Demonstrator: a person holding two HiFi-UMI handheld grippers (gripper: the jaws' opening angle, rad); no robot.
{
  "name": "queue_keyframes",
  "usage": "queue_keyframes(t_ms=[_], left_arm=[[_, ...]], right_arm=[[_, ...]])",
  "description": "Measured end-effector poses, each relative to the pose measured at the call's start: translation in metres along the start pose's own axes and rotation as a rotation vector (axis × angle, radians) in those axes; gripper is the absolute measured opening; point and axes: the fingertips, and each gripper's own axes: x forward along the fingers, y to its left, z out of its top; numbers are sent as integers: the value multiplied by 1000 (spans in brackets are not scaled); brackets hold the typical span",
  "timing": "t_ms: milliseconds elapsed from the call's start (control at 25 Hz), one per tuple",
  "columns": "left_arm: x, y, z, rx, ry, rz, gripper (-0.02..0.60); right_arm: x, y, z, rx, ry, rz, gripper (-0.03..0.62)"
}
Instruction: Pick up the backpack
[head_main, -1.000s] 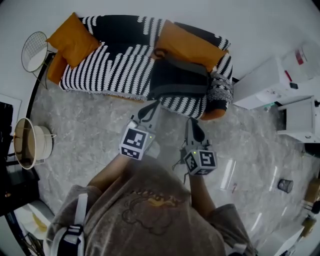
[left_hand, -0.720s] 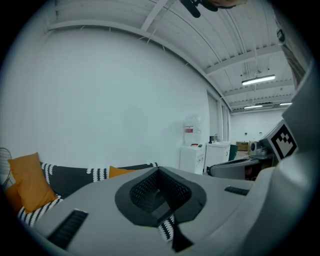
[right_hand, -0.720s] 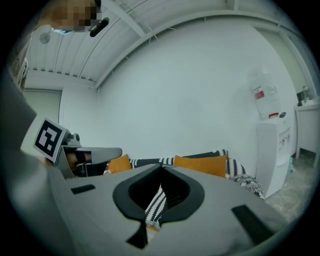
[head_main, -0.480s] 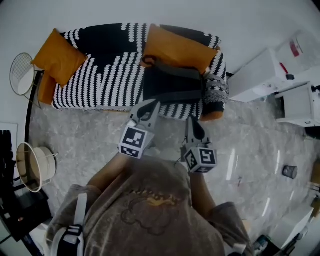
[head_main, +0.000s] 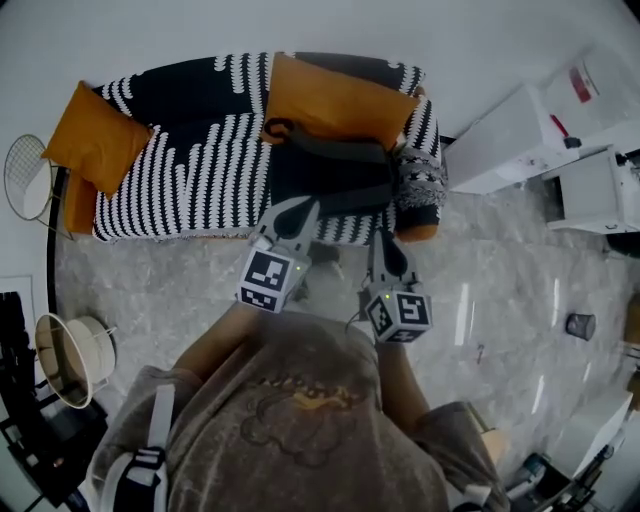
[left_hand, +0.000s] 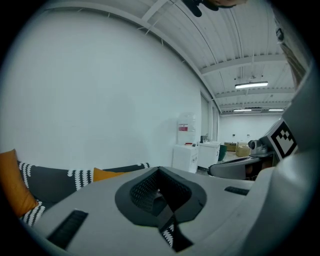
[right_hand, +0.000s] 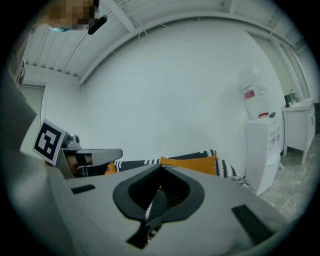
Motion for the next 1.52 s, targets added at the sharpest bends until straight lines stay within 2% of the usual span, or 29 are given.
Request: queue_keyframes(t_ms=[320, 600, 1080, 1280, 1360, 1400, 1520], left_arm=[[49, 21, 9, 4, -11, -18, 0], [98, 35, 36, 18, -73, -42, 0], [170, 60, 48, 35, -38, -4, 0], [183, 64, 49, 31, -27, -38, 2], [187, 67, 48, 33, -13, -60, 20], [190, 69, 47, 34, -6, -71, 29], [197, 71, 44, 30, 16, -108, 46]], right_arm=[[50, -19, 18, -18, -4, 23, 0], [93, -48, 45, -6, -11, 43, 0], [148, -97, 72, -17, -5, 61, 0], [160, -99, 70, 4, -5, 32, 2], [166, -98, 71, 21, -6, 8, 2], [168, -98, 71, 31, -8, -2, 7], [175, -100, 68, 67, -10, -25, 124]])
